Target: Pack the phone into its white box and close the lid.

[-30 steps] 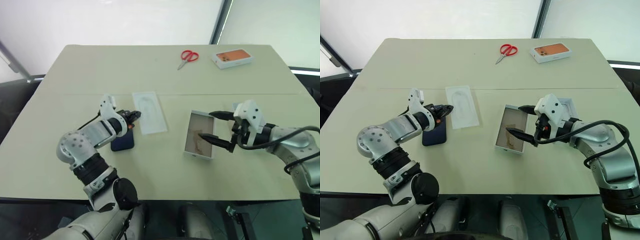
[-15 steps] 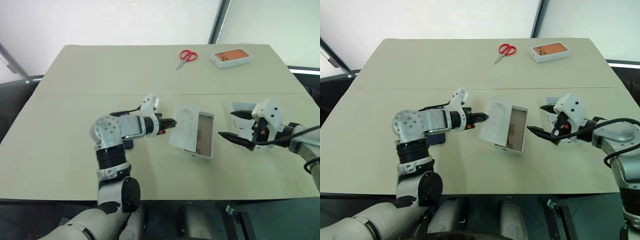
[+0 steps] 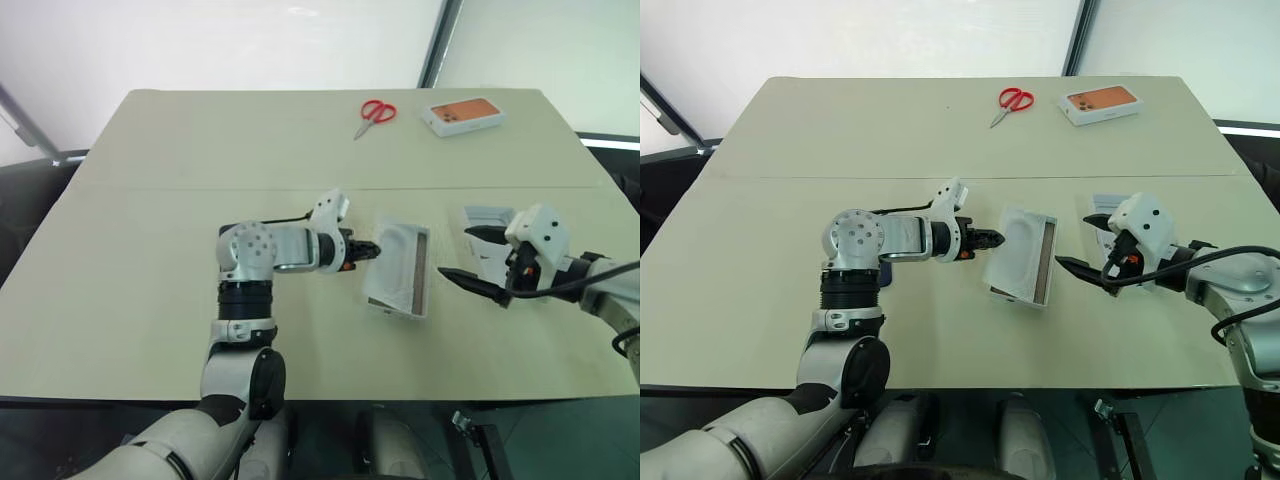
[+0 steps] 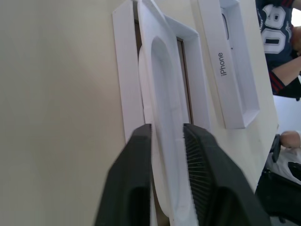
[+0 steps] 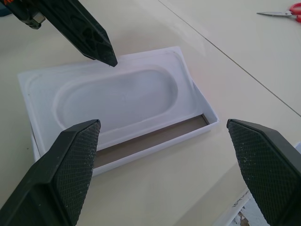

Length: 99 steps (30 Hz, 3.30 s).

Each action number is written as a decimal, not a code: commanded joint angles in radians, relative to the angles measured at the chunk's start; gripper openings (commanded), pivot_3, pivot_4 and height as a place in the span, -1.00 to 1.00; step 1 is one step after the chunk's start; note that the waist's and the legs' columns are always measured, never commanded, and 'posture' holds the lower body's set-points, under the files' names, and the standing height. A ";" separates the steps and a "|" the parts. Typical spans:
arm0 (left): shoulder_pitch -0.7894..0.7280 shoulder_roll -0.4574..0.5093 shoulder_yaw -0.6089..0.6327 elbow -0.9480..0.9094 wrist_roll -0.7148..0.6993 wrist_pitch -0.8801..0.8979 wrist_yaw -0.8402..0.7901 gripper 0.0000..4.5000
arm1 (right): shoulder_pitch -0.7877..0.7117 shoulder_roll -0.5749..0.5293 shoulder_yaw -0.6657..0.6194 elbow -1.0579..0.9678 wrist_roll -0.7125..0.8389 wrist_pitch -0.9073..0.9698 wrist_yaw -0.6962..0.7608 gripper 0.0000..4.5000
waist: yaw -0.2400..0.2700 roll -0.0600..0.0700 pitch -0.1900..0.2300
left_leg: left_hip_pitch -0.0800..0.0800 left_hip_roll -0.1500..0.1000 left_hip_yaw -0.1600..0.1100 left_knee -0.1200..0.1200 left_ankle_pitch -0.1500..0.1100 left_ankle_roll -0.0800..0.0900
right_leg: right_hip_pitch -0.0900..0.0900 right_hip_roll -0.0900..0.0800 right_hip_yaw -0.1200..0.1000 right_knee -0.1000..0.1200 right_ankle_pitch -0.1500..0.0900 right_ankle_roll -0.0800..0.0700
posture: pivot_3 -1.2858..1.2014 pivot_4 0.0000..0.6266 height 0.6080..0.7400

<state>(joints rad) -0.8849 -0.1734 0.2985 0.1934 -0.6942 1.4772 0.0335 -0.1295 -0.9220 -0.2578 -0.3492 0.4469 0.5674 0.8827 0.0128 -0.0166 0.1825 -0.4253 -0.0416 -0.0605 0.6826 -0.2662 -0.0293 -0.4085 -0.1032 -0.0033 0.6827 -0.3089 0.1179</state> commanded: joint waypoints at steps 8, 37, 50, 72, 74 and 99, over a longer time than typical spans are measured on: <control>0.056 0.021 0.061 -0.203 -0.113 0.064 -0.075 0.96 | -0.078 0.037 0.081 -0.021 -0.024 0.015 -0.061 0.89 | -0.004 0.000 0.000 | 0.000 0.000 0.000 0.000 0.000 0.000 | 0.000 0.000 0.000 0.000 0.000 0.000 | 0.03 -0.52 0.35; 0.638 0.757 -0.363 -0.554 0.258 -0.905 -0.745 0.96 | -0.366 0.297 0.459 0.260 -0.391 0.202 -0.400 -0.98 | -0.008 0.004 -0.002 | 0.000 0.000 0.000 -0.002 -0.002 0.004 | -0.001 0.000 0.001 0.000 0.000 -0.001 | 0.03 -0.52 0.35; 0.649 0.742 -0.366 -0.556 0.271 -0.919 -0.741 0.96 | -0.370 0.151 0.525 0.102 -0.492 0.142 -0.262 -0.98 | -0.013 0.004 -0.001 | 0.000 0.001 0.000 -0.002 -0.003 0.006 | -0.001 0.000 0.000 0.000 0.000 -0.001 | 0.03 -0.52 0.35; 0.682 0.748 -0.296 -0.567 0.254 -0.914 -0.746 0.96 | -0.308 0.170 0.587 0.042 -0.482 0.069 -0.096 -0.98 | -0.025 0.004 -0.001 | 0.000 0.001 -0.001 -0.002 -0.003 0.006 | -0.001 0.001 0.000 0.000 0.000 -0.001 | 0.03 -0.52 0.35; 0.688 0.755 -0.284 -0.565 0.257 -0.913 -0.747 0.96 | -0.310 0.189 0.598 0.054 -0.488 0.056 -0.094 -0.98 | -0.025 0.004 -0.001 | 0.000 0.001 -0.001 -0.002 -0.003 0.006 | -0.001 0.001 0.000 0.000 0.000 -0.001 | 0.03 -0.52 0.35; 0.726 0.782 -0.206 -0.593 0.243 -0.877 -0.728 0.96 | -0.313 0.190 0.488 0.053 -0.396 -0.129 0.077 -0.98 | -0.025 0.004 -0.001 | 0.001 0.001 -0.001 -0.002 -0.003 0.006 | -0.001 0.001 0.000 0.000 0.000 -0.001 | 0.03 -0.52 0.35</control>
<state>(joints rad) -0.1605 0.5967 0.0588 -0.3590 -0.4281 0.6026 -0.6950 -0.3994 -0.7396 0.3054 -0.2699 -0.0033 0.3961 0.9635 -0.0120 -0.0128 0.1812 -0.4246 -0.0402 -0.0618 0.6805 -0.2695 -0.0233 -0.4094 -0.1028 -0.0032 0.6826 -0.3089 0.1172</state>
